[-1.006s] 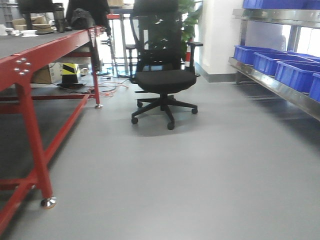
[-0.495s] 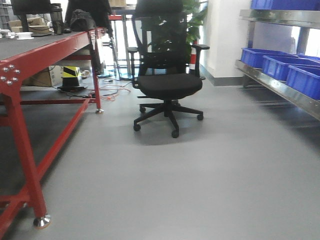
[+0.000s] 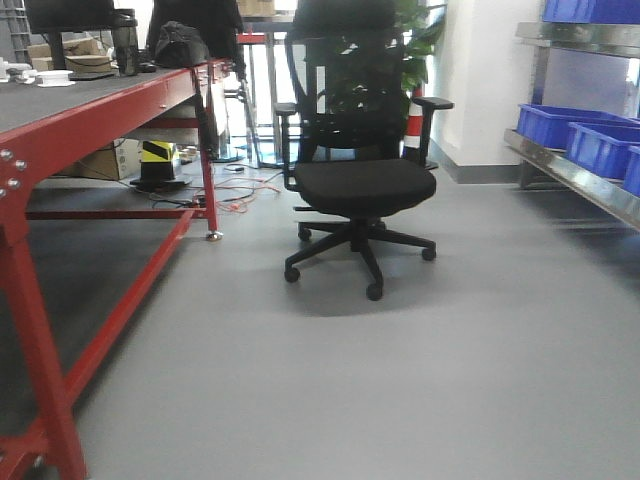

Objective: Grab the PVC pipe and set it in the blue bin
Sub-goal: 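Drive the base past the chair toward the blue-bin shelf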

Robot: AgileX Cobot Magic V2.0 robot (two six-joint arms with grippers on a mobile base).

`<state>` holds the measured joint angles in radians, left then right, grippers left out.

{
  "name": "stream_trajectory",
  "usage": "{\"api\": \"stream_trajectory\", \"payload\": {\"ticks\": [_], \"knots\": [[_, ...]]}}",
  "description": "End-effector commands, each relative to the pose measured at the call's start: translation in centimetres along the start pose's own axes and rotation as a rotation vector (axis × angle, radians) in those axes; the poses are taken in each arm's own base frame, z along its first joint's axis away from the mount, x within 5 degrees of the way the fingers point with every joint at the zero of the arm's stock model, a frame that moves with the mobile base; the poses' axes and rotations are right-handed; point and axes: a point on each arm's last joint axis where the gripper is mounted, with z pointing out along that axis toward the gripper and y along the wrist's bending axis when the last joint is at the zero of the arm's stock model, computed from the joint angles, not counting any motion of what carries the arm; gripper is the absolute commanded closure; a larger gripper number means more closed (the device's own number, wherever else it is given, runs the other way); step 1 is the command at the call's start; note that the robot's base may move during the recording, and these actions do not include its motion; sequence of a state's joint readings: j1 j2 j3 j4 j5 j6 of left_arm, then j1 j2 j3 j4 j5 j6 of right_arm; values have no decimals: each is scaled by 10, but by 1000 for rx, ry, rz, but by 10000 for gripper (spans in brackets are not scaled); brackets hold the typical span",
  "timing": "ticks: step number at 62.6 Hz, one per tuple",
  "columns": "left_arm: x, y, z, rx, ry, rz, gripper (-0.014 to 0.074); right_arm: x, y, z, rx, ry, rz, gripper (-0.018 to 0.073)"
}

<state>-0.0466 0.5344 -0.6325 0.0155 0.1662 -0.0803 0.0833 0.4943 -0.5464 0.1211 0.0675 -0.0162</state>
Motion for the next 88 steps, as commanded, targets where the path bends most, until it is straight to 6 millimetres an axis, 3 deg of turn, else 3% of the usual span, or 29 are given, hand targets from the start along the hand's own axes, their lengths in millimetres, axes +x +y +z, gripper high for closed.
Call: {"api": "stream_trajectory", "payload": {"ticks": [1, 88], "knots": [[-3, 0, -1, 2, -32, -11, 707, -2, 0, -1, 1, -21, -8, 720], [-3, 0, -1, 2, -32, -11, 707, -2, 0, -1, 1, -26, -8, 720]]}}
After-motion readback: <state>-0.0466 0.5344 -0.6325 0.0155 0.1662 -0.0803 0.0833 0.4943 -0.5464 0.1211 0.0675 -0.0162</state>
